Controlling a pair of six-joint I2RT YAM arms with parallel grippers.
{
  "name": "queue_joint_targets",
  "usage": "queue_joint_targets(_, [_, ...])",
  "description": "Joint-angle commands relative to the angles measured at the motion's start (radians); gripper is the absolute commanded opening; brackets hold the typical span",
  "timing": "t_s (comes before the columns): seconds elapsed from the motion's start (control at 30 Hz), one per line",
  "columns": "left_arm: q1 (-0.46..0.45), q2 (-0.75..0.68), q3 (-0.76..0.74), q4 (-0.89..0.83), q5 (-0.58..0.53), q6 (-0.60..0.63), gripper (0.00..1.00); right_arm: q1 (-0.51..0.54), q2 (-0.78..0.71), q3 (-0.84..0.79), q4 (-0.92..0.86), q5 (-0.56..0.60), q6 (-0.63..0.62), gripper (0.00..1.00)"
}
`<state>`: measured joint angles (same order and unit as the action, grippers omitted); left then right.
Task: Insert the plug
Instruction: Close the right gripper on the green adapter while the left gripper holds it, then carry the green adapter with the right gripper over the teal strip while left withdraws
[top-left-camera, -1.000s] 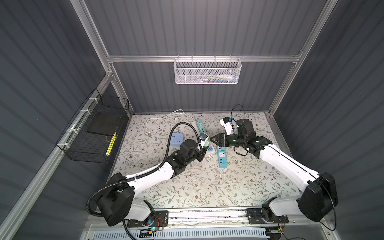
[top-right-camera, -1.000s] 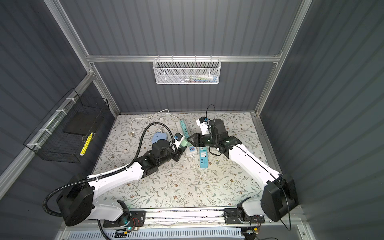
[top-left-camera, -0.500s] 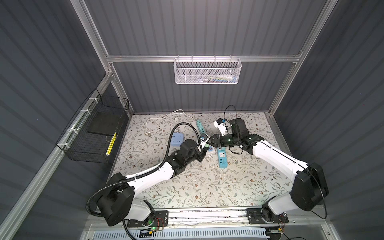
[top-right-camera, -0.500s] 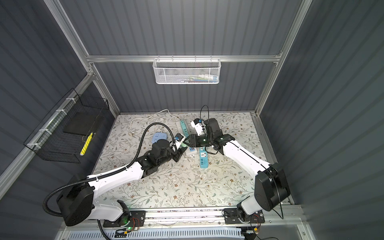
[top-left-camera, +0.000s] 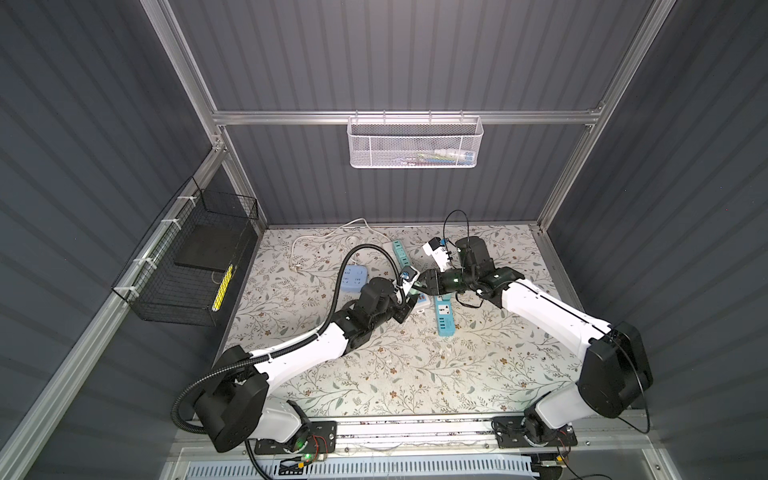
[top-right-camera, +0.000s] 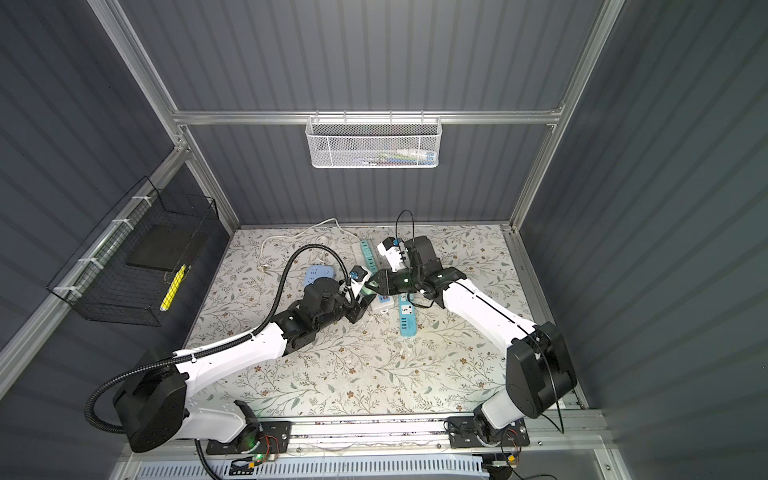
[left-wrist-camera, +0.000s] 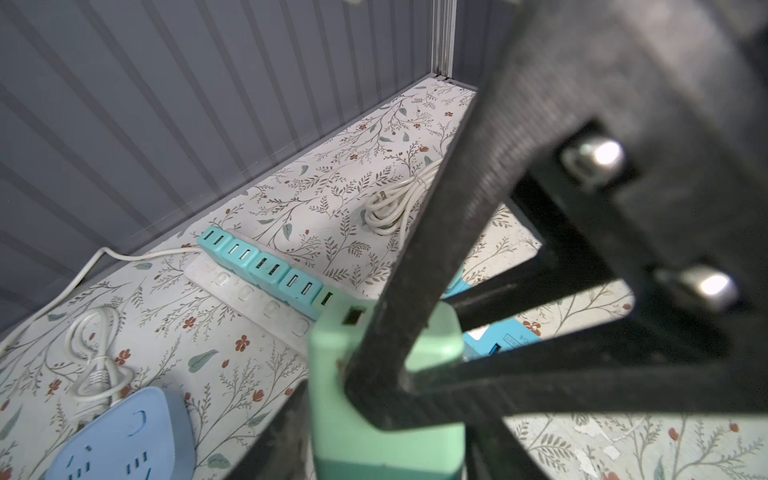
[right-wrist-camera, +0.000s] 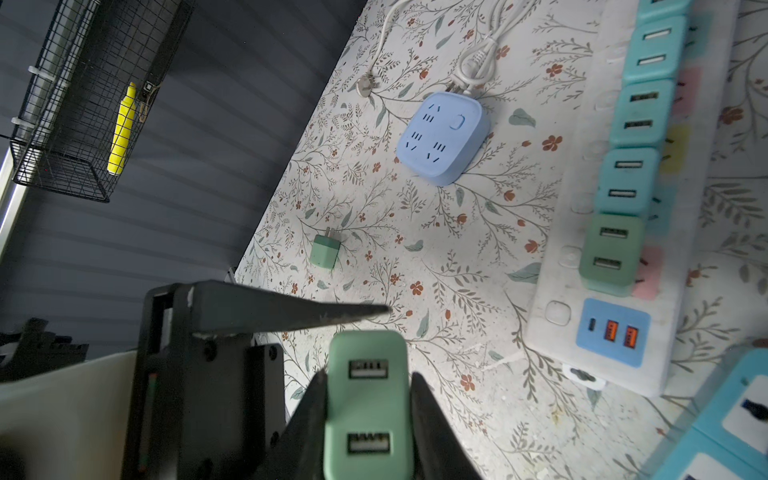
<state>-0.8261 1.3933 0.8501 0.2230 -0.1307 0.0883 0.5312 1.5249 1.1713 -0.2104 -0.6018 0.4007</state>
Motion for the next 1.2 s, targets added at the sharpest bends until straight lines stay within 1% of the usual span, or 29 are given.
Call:
queue_joint_targets(0.0, [-0.004, -0.020, 0.023, -0.002, -0.102, -0.033, 0.76, 0.003, -0.038, 0.008, -0.009, 0.063, -0.001, 0.20])
queue_joint_targets(0.03, [-0.004, -0.031, 0.017, 0.003, -0.134, -0.048, 0.79, 0.004, -0.047, 0.002, -0.006, 0.092, -0.006, 0.20])
queue_joint_targets(0.17, [-0.001, -0.099, -0.044, 0.054, -0.291, -0.145, 0.97, 0.004, -0.099, -0.044, -0.004, 0.254, -0.026, 0.19])
queue_joint_targets(0.2, [0.000, -0.115, -0.060, 0.056, -0.346, -0.179, 1.00, 0.004, -0.118, -0.063, 0.001, 0.327, -0.034, 0.19])
queue_joint_targets(0.3, [0.007, -0.142, -0.083, 0.006, -0.482, -0.284, 1.00, 0.004, -0.171, -0.129, 0.010, 0.438, -0.048, 0.19])
queue_joint_targets(0.4, [0.023, -0.148, -0.104, -0.075, -0.573, -0.420, 1.00, 0.004, -0.232, -0.223, 0.035, 0.536, -0.050, 0.18])
queue_joint_targets(0.43, [0.037, -0.145, -0.108, -0.104, -0.572, -0.466, 1.00, 0.004, -0.247, -0.250, 0.044, 0.561, -0.048, 0.18])
queue_joint_targets(0.5, [0.081, -0.139, -0.118, -0.152, -0.499, -0.550, 1.00, 0.004, -0.286, -0.317, 0.063, 0.618, -0.038, 0.18])
queue_joint_targets(0.57, [0.120, -0.132, -0.128, -0.180, -0.450, -0.621, 1.00, 0.004, -0.303, -0.365, 0.082, 0.656, -0.033, 0.18])
queue_joint_targets(0.67, [0.165, -0.119, -0.144, -0.187, -0.398, -0.682, 1.00, 0.004, -0.287, -0.397, 0.087, 0.677, -0.022, 0.18])
queue_joint_targets(0.9, [0.177, -0.083, -0.107, -0.198, -0.343, -0.659, 1.00, 0.004, -0.218, -0.418, 0.153, 0.714, 0.003, 0.17])
queue_joint_targets(1.17, [0.179, -0.083, -0.106, -0.194, -0.332, -0.649, 1.00, 0.004, -0.140, -0.392, 0.157, 0.761, 0.013, 0.17])
